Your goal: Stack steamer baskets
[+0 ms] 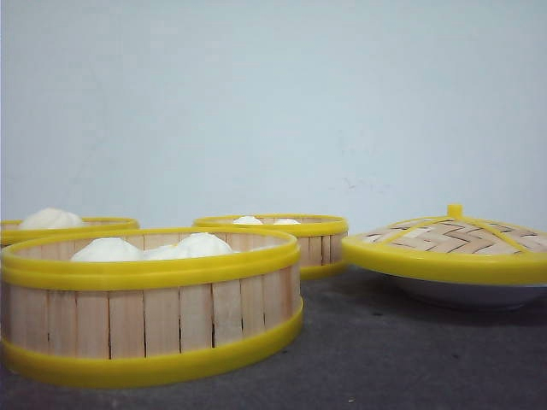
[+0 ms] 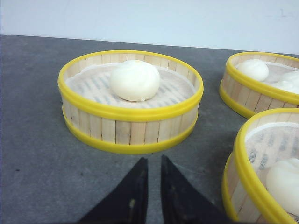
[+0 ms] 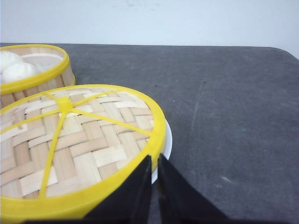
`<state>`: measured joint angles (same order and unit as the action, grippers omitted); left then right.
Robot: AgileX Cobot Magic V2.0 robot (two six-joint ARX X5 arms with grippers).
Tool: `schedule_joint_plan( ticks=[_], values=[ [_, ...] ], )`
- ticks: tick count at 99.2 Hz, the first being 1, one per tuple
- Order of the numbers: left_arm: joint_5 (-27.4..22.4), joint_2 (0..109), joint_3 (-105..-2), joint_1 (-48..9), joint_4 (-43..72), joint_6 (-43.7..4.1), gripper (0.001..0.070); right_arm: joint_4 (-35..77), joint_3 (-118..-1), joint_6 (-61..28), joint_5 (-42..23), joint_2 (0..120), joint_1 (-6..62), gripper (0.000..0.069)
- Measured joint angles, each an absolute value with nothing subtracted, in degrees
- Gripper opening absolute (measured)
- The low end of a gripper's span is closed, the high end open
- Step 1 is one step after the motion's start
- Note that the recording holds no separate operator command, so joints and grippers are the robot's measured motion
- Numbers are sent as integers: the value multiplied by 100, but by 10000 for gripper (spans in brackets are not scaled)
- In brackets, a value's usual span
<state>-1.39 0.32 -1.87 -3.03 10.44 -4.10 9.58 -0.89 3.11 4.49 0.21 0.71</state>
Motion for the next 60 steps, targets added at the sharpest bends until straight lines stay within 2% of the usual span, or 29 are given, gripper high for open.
schedule_joint_plan(
  ticks=[27,49,60],
  values=[
    [-143,32,-187,-303,1044,-460,23,958,-89,506,451,21,71,19],
    [-150,32,-193,-303,1024,-1048,22,943,-104,1068,585,21,71,15],
    [-167,40,-355,-303,1087,-1588,22,987,-366,1463,827,36,71,11]
  ],
)
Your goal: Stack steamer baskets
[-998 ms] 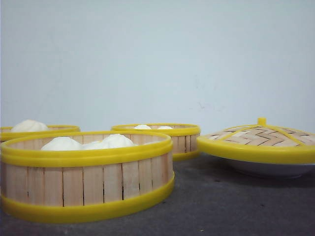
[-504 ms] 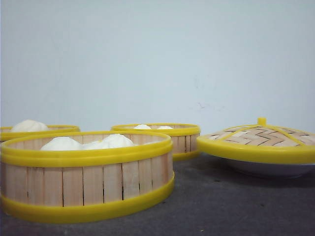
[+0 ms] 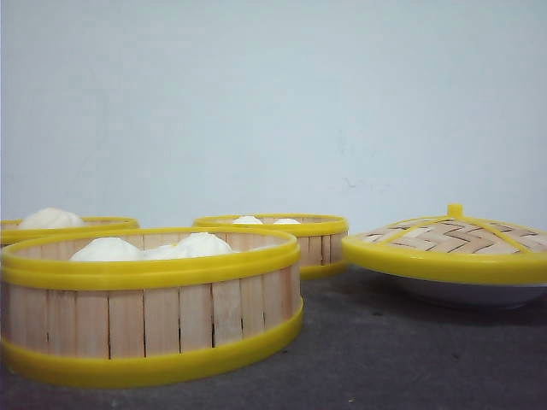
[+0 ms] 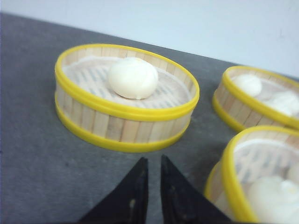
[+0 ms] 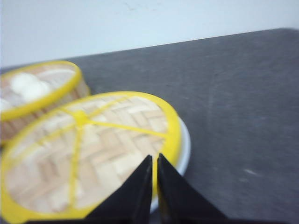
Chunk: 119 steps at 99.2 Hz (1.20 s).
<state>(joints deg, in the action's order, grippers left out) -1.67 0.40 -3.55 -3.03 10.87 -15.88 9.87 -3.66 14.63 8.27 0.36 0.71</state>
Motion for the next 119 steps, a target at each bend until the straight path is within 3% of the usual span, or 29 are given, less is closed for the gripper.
schedule_joint_plan(
  ticks=[9,26,60,88,114,119],
  values=[
    [-189,97,-779,-303,1096,-1918,22,996,-801,1780,902,82,71,10],
    [-270,556,-1907,-303,1450,-2032,22,1516,-1848,2045,902,635,71,10],
    [-475,2637,-3846,-303,2624,-1098,22,2936,-4073,1380,902,2814,71,10],
    [-639,4018,-4195,-303,3004,-567,22,3538,-4517,775,902,4263,71,10],
    [-639,4239,-4195,-303,3100,-438,25,3828,-4517,464,899,4698,71,11],
    [-639,4237,-4195,-303,3100,-423,32,3828,-4517,438,899,4703,71,39]
  ],
)
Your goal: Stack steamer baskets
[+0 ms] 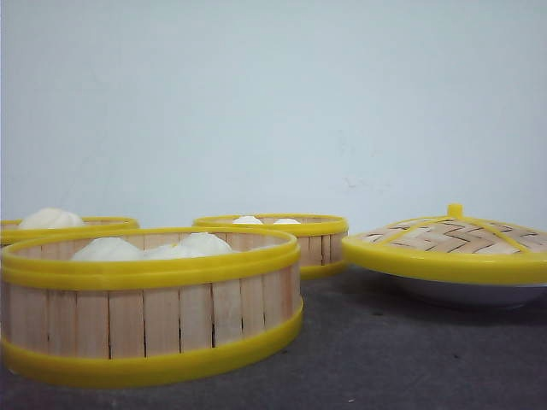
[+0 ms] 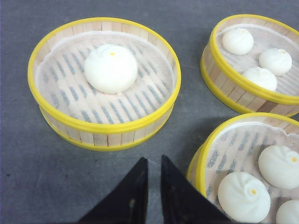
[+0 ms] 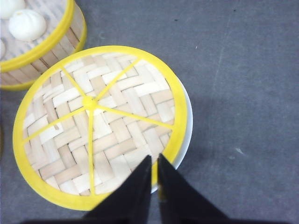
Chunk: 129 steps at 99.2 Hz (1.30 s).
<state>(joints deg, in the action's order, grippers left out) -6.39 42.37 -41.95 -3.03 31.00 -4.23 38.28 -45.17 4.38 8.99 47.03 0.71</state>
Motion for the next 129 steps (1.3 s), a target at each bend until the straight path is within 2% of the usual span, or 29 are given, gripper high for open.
schedule_joint_plan(
  ticks=[5,10,20,25,30,40,66,90,129],
  values=[
    [-639,4237,-4195,-303,3103,-423,66,3824,-4517,425,899,4698,71,114],
    [-639,4237,-4195,-303,3105,-423,149,3826,-4517,423,897,4700,71,230],
    [-639,4237,-4195,-303,3103,-405,409,3826,-4517,425,878,4700,71,462],
    [-639,4237,-4195,-303,3103,-405,488,3826,-4517,423,864,4703,71,526],
    [-642,4237,-4195,-303,3103,-405,527,3813,-4517,425,862,4703,71,556],
    [-639,4237,-4195,-303,3103,-405,550,3653,-4517,429,899,4703,71,575],
    [-639,4237,-4195,-303,3103,-405,551,2808,-4683,698,1205,5315,390,579],
    [-639,4237,-4195,-303,3103,-405,551,2596,-5680,884,1205,7043,965,555],
    [-639,4237,-4195,-303,3103,-405,552,2624,-8221,878,1194,9994,1518,554]
  ],
)
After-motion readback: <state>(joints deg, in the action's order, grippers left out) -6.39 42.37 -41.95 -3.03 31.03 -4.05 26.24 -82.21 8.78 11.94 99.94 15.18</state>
